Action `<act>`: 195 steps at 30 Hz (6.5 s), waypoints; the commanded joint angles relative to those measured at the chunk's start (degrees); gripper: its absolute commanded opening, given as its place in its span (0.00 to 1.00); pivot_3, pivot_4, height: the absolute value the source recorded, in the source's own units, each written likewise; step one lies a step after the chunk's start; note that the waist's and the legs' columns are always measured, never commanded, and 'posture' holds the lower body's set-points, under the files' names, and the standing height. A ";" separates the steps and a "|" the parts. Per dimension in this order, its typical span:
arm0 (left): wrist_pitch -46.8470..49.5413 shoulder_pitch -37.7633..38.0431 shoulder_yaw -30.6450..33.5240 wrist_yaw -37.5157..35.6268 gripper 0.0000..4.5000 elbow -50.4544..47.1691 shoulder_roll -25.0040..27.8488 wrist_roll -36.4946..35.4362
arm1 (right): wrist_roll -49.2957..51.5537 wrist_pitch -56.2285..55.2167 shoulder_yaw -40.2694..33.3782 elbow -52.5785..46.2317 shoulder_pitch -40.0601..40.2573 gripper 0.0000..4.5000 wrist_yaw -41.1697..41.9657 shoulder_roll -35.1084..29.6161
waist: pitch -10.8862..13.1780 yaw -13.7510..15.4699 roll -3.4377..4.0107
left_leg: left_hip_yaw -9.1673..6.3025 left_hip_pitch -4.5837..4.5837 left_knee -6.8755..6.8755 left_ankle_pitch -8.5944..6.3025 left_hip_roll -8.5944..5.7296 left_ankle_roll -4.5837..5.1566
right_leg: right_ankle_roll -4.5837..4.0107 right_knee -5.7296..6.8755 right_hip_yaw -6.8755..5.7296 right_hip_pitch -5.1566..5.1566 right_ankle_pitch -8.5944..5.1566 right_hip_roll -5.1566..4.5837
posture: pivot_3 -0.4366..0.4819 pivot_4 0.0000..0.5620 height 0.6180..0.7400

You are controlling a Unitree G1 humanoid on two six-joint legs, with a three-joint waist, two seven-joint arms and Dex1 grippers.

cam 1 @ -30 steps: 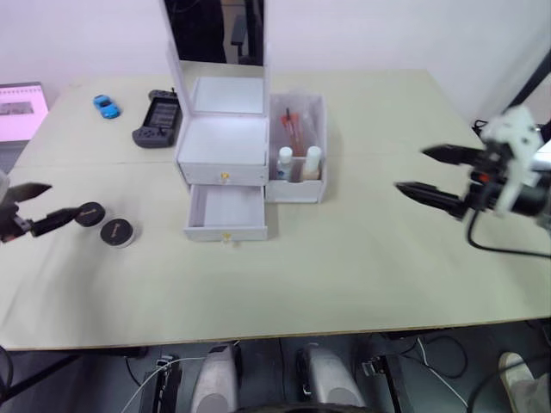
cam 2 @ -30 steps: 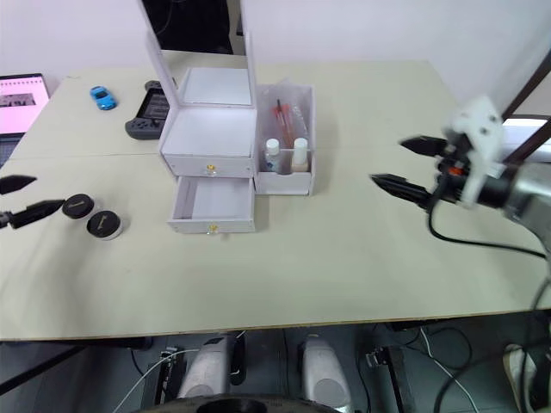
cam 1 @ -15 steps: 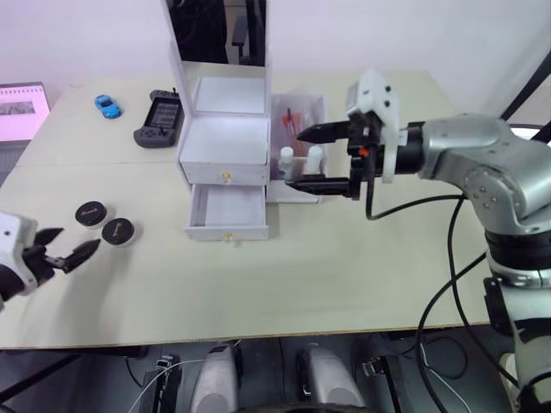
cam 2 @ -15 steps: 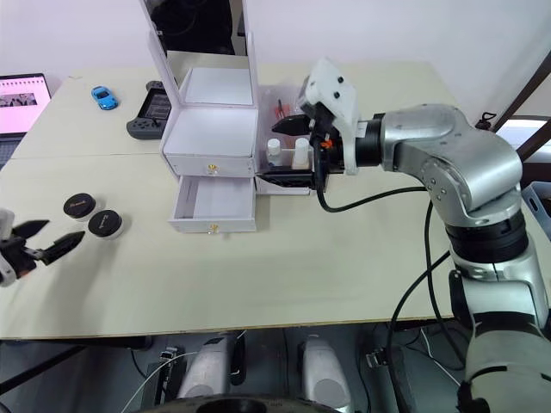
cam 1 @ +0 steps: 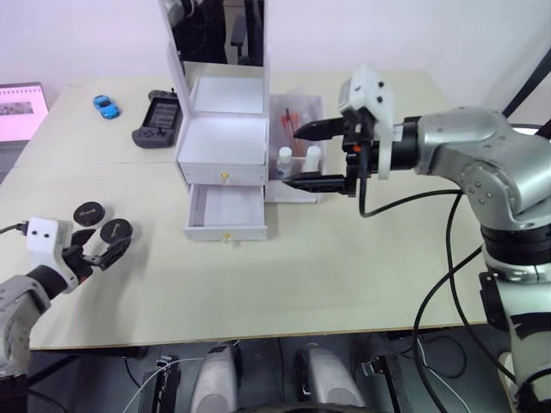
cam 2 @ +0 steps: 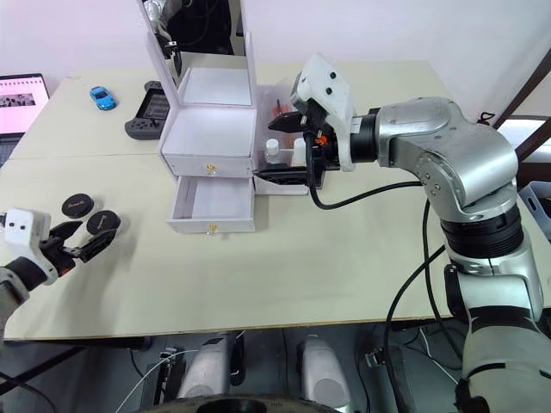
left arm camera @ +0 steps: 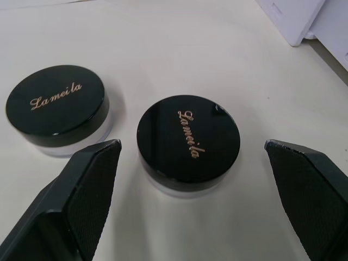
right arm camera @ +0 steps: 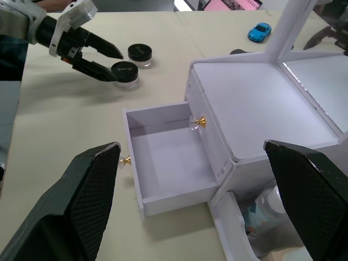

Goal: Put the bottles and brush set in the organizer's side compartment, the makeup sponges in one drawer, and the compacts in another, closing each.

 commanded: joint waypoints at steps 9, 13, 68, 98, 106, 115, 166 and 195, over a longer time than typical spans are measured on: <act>-4.69 -7.50 -5.81 -0.73 0.87 9.87 -0.47 3.59 | 0.93 3.20 -4.53 -4.51 0.73 1.00 -2.19 -1.39 | -0.01 0.15 0.00 | 0.00 0.01 0.01 0.00 0.00 0.00 | 0.00 0.03 0.00 0.00 0.00 0.05 | 0.48 0.27 1.00; -4.79 -8.20 -6.85 -1.15 0.59 9.75 -0.32 3.69 | 1.16 3.71 -4.93 -5.18 1.12 1.00 -2.44 -1.53 | -0.01 0.69 0.00 | 0.01 0.01 0.01 0.00 0.00 0.00 | 0.01 0.03 0.00 0.00 0.01 0.04 | 0.48 0.27 1.00; 6.65 -30.92 -30.87 -10.76 0.59 -3.43 1.47 6.16 | 6.20 8.90 -11.46 -15.23 6.94 1.00 -11.38 -3.72 | 0.00 1.32 0.00 | -0.06 -0.02 0.16 0.03 -0.02 0.00 | 0.01 0.09 0.01 0.03 0.02 0.25 | 0.48 0.27 1.00; 1.32 -24.85 -11.93 -15.12 1.00 9.68 15.03 3.82 | -1.31 -11.22 -25.26 -1.44 31.09 1.00 -2.24 -13.60 | -0.01 1.10 -0.02 | -0.05 0.01 0.20 0.02 -0.03 0.01 | 0.02 0.09 -0.01 0.08 0.02 0.25 | 0.48 0.27 1.00; -3.94 -11.30 3.12 -13.04 1.00 20.04 16.25 2.92 | -7.76 -18.77 -24.50 7.89 34.48 1.00 -3.11 -13.33 | -0.01 0.88 0.02 | 0.08 0.06 0.09 0.02 0.03 0.00 | 0.01 0.10 0.06 0.00 0.01 0.24 | 0.48 0.27 1.00; -18.68 1.70 10.76 -10.00 1.00 25.68 13.62 4.64 | -13.61 -22.50 -21.21 18.35 33.53 1.00 -3.54 -13.17 | -0.03 1.54 0.01 | 0.18 0.09 0.11 0.02 0.01 -0.01 | -0.02 0.07 0.05 0.07 0.00 0.02 | 0.48 0.27 1.00; -7.96 -27.90 -7.28 4.73 1.00 36.46 4.00 9.39 | 26.16 12.60 -16.74 -12.97 5.20 1.00 -9.37 -6.99 | -0.16 1.35 -0.12 | 0.15 0.03 0.18 0.02 0.04 -0.01 | 0.02 0.21 0.03 0.01 0.03 0.14 | 0.48 0.27 1.00; 10.03 -23.96 -17.91 -24.67 0.59 -3.32 12.87 -5.42 | 24.75 8.94 -15.85 -12.44 6.57 1.00 -6.61 -10.00 | -0.17 1.13 -0.09 | 0.13 0.00 0.17 0.02 0.06 -0.01 | 0.01 0.21 0.04 -0.02 0.02 0.17 | 0.48 0.27 1.00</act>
